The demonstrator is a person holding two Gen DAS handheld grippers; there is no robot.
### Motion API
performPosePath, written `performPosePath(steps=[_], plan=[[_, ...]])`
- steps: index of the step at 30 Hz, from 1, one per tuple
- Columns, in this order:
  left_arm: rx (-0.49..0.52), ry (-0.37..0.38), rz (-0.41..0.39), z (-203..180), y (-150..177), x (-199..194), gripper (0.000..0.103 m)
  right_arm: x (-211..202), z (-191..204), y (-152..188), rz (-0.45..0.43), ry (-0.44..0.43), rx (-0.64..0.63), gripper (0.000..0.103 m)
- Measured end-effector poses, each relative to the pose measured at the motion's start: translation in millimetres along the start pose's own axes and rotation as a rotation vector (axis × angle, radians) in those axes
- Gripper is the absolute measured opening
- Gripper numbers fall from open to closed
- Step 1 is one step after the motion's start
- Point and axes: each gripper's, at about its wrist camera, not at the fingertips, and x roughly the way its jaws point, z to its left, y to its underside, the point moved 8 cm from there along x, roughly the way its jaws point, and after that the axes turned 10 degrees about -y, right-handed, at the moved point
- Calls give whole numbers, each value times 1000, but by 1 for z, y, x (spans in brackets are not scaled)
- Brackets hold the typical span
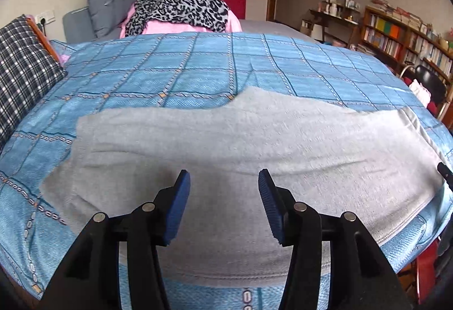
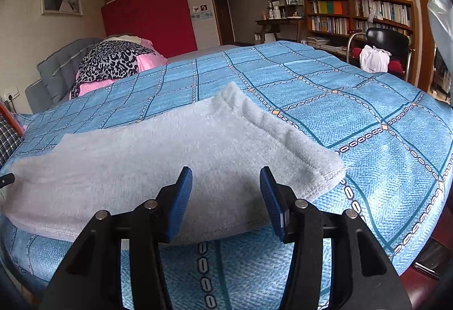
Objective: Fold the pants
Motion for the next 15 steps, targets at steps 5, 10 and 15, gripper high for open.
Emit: performPosePath(steps=[5,10,15], plan=[[29,-27,24,-16,9,21,56,11,-6,10,40,10,7,51],[50,-75,32,-20,24,34,59,19,-5,18,60,40,-52,52],[86,-125,-4,-23,32,36,62,24,-2,24,64,63,-91,53]])
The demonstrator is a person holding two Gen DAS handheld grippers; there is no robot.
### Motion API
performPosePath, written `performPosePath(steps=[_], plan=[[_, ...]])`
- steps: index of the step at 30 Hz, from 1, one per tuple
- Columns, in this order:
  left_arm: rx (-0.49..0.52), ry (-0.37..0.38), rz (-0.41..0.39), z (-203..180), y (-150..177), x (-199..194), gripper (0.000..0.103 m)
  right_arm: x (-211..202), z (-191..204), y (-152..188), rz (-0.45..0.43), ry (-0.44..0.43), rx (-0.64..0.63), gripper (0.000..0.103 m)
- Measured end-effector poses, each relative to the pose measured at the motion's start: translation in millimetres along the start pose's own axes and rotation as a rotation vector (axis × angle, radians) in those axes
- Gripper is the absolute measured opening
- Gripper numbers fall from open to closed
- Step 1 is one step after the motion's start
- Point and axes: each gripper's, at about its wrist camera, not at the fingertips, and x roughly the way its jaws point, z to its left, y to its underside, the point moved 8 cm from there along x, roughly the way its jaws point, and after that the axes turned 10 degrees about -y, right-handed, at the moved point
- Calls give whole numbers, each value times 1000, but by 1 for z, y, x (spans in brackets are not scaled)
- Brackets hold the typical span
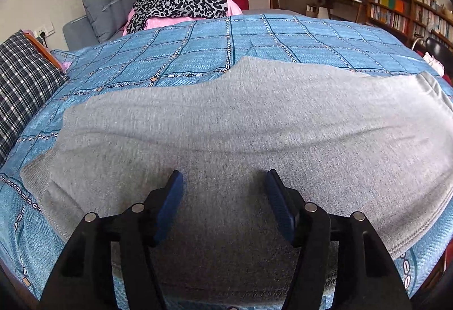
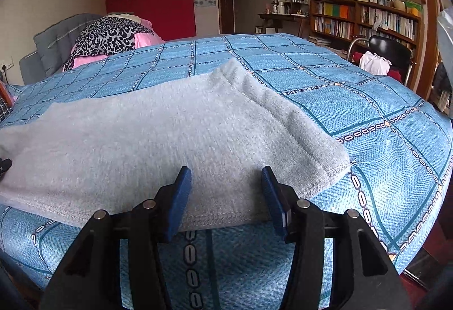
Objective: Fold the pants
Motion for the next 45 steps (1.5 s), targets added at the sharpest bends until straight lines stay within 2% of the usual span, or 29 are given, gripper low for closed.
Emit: performPosePath(steps=[12,15,20,27,29,34,39,42,45], plan=[[10,-39,-11,-2,2,-1,65,-2,-4,2,-5,-5,4,55],[7,-34,-7,-2,1,-4,71,-2,-4,1,-5,-14,12,56],[14,-2,-22,-13,-6,-17,77,-4,-1,0,-6,-46,29,68],[52,64,-75,-46,-21,-41,81,-20,-6,-6,-63,-95,127,71],[65,97,-84,-60,-25,-47,85,-28,-11,-7,-88,-92,155,71],[129,166,-96,-102,-31,-56,85,-48,-32,-4,-139,-57,219,71],[182,217,-99,-141,-34,-59,85,-54,-62,9,-140,-22,309,71],[205,238,-100,-159,-34,-61,86,-49,-73,16,-115,-67,389,71],[218,253,-93,-171,-33,-59,86,-45,-76,12,-122,-93,404,71]])
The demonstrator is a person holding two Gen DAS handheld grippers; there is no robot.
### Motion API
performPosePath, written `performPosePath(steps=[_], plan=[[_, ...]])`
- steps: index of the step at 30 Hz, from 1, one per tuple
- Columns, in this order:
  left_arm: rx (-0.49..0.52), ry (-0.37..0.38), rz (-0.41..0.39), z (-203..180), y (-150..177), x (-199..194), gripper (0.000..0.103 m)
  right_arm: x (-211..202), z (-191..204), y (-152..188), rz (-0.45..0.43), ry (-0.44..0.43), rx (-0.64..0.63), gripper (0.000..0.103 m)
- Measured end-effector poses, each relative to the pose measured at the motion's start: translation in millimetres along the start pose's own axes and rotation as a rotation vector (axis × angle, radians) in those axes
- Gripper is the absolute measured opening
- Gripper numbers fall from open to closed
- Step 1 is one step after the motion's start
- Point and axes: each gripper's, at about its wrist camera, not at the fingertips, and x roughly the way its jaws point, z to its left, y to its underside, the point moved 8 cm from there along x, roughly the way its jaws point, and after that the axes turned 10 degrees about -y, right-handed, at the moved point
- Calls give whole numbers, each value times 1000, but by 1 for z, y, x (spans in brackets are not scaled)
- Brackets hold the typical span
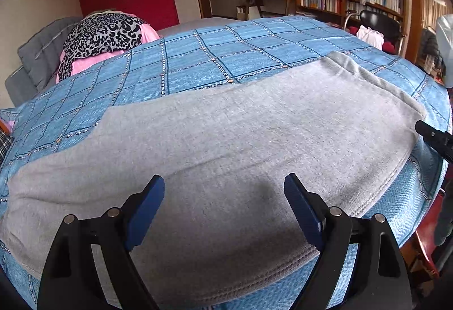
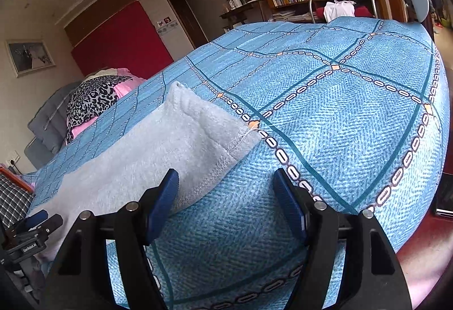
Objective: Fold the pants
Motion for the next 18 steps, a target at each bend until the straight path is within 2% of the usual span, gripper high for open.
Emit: performPosePath(steps=[9,11,13,18], plan=[[-16,18,40,-9,8,22,89,33,-3,-20,12,-54,52,71],[-23,26,38,-8,9,24,89,38,0,-23,17,-63,57,61],[-27,31,37,-7,10,25,90,41,3,-25,28,-73,62,58],[-35,40,37,-6,11,26,91,47,8,-25,36,-94,68,42]])
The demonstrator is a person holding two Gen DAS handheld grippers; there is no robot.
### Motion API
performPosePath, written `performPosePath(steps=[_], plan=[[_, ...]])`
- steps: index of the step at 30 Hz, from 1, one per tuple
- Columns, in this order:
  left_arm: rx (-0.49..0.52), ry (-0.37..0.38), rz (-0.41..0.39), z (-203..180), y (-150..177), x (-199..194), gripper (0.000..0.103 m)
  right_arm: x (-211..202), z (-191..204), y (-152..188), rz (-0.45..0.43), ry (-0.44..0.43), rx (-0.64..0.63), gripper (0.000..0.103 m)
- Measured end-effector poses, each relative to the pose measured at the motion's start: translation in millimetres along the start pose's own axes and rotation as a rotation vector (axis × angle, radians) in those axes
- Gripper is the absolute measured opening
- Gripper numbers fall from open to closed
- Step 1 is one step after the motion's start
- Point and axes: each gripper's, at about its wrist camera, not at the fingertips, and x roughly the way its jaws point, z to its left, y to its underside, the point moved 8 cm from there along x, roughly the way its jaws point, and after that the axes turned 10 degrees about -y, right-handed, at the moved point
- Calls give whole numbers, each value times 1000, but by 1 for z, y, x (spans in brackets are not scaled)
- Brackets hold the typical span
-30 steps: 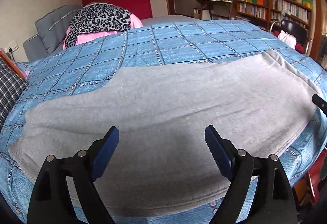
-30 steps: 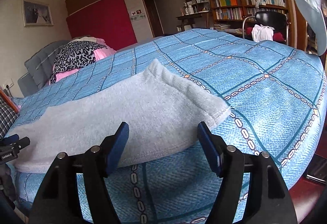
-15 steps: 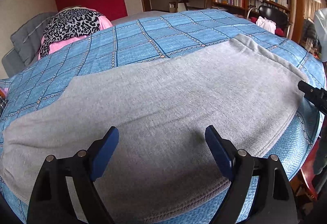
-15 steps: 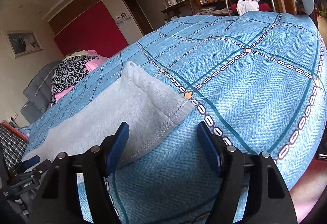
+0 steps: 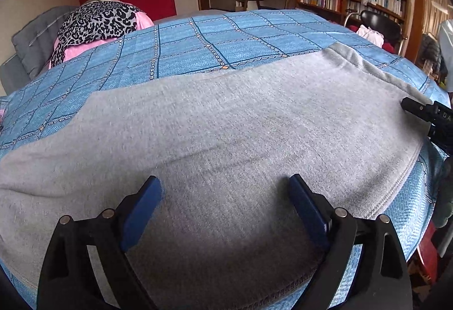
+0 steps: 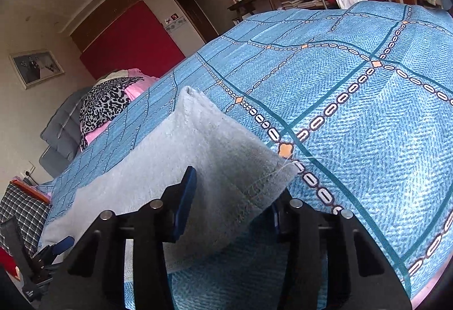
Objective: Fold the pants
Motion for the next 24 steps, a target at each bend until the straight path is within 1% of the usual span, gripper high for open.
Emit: performPosePath(steps=[2,4,6,8,13,17,20,24], plan=[[-1,5,3,1,0,-1,91,2,2,-3,5,-20,7,31],[-4,12,8,2,0,-2,91,2,7,-6,3,-33,-5,27],[-20,23,14,4,-2,-3,91,-1,19,-12,-22,-3,-78,23],[-41,39,22,8,-3,-4,91,-6,39,-16,-54,18,-168,20],[-86,98,41,15,-9,-9,91,-11,92,-20,-110,15,-336,18],[-122,162,41,21,-22,-17,91,-12,132,-17,-129,-15,-427,18],[-161,231,46,25,-33,-22,91,-9,156,-11,-132,-28,-486,18],[-224,353,58,26,-47,-28,91,-4,184,5,-126,-44,-566,18]])
